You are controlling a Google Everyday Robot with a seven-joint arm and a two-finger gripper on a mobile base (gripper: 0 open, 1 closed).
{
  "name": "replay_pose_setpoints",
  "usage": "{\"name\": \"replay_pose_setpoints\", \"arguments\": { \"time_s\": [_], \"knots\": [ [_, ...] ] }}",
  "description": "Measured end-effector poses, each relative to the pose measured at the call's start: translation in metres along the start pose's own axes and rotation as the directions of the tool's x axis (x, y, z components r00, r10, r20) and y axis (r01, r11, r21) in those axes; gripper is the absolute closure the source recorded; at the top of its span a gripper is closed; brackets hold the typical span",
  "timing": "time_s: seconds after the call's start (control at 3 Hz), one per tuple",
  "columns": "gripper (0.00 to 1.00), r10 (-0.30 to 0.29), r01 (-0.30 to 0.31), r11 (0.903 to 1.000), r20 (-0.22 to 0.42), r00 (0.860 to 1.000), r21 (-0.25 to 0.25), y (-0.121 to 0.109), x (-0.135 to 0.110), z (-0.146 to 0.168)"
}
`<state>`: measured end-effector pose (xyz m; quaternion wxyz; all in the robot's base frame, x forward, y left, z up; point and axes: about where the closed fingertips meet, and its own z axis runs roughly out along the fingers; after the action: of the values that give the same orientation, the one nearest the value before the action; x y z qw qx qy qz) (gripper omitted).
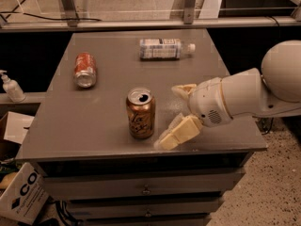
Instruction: Pick orange can
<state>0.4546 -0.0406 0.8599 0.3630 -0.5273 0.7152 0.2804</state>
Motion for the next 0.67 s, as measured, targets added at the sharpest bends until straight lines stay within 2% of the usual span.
{"name": "replay_pose_setpoints", "arguments": {
  "time_s": [0.67],
  "knots": [
    [0.00, 0.018, -0.009, 0.9972, 0.122, 0.992, -0.074, 0.010, -0.023, 0.057]
  ]
}}
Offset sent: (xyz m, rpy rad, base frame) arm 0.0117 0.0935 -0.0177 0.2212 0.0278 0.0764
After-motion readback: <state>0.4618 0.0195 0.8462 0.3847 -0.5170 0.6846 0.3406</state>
